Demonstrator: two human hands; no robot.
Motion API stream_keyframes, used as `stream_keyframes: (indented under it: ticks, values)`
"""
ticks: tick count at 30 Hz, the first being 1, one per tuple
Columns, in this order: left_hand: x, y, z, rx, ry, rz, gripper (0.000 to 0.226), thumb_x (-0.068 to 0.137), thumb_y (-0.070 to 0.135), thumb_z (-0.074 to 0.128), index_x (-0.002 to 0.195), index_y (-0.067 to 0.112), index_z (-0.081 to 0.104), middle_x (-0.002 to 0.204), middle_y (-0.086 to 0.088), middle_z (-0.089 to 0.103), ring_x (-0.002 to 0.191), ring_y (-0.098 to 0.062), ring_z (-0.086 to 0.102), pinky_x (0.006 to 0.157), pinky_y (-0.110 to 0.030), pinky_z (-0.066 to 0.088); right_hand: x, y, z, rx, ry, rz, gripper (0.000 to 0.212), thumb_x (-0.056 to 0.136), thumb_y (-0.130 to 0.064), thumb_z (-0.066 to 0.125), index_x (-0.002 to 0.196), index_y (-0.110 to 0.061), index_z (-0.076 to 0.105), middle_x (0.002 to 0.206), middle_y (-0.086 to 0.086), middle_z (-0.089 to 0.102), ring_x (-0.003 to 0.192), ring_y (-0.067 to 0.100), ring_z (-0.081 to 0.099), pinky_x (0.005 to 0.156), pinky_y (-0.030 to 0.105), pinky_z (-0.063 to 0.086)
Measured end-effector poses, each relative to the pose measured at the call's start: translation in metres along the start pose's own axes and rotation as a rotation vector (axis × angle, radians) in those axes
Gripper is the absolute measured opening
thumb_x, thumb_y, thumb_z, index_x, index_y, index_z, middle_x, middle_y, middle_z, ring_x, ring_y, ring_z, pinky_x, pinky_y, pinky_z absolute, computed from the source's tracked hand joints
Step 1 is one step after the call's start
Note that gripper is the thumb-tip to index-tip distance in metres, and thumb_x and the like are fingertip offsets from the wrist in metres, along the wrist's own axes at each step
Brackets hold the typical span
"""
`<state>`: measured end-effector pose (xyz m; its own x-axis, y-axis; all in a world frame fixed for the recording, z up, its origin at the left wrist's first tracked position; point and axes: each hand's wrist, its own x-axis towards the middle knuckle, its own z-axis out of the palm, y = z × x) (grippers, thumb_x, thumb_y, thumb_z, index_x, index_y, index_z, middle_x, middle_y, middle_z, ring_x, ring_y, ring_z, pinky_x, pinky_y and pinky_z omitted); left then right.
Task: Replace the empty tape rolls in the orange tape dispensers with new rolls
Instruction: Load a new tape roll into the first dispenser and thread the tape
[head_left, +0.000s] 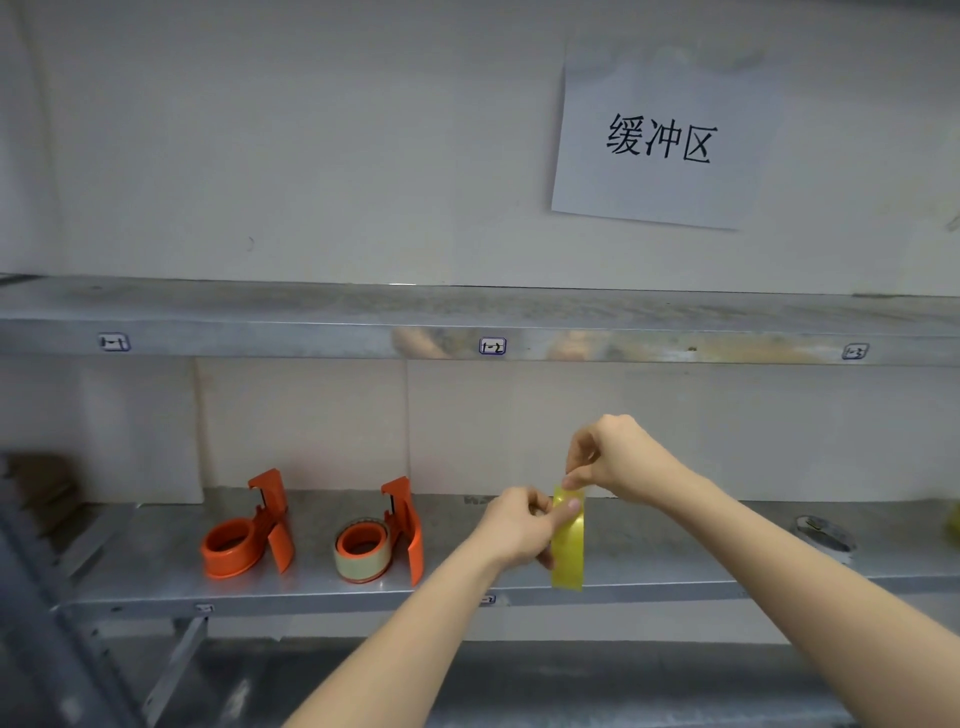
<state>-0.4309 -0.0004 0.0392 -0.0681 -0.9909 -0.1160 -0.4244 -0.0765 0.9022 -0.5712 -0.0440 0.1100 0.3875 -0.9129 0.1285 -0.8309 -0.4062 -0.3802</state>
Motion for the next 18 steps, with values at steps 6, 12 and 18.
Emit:
stream_keyframes:
  ticks: [6,12,18]
  values:
    - [-0.004,-0.017,0.000,-0.105,0.126,0.124,0.032,0.083,0.036,0.072,0.092,0.006,0.065,0.068,0.000,0.063,0.051,-0.015,0.062,0.061,-0.031,0.055,-0.009,0.004,-0.008,0.193,0.044,-0.010,0.017,0.077,-0.009,0.073,0.068,-0.013,0.060,0.064,0.011,0.070,0.057,0.026,0.070,0.057,0.038,0.059]
    - [-0.007,-0.024,0.005,-0.299,0.155,0.171,0.021,0.079,0.018,0.078,0.096,0.011,0.068,0.075,0.000,0.063,0.060,-0.011,0.058,0.051,-0.018,0.048,-0.010,0.004,-0.013,0.335,0.080,-0.013,0.014,0.070,-0.004,0.079,0.070,-0.004,0.065,0.057,0.011,0.067,0.048,0.016,0.065,0.052,0.021,0.054]
    - [-0.015,-0.031,0.011,-0.308,0.180,0.241,0.046,0.077,0.017,0.080,0.116,0.032,0.062,0.085,-0.020,0.066,0.069,-0.017,0.060,0.057,-0.026,0.053,-0.012,0.006,-0.014,0.205,0.067,-0.027,0.020,0.063,-0.020,0.085,0.059,-0.024,0.066,0.061,0.001,0.069,0.057,0.012,0.062,0.060,0.024,0.049]
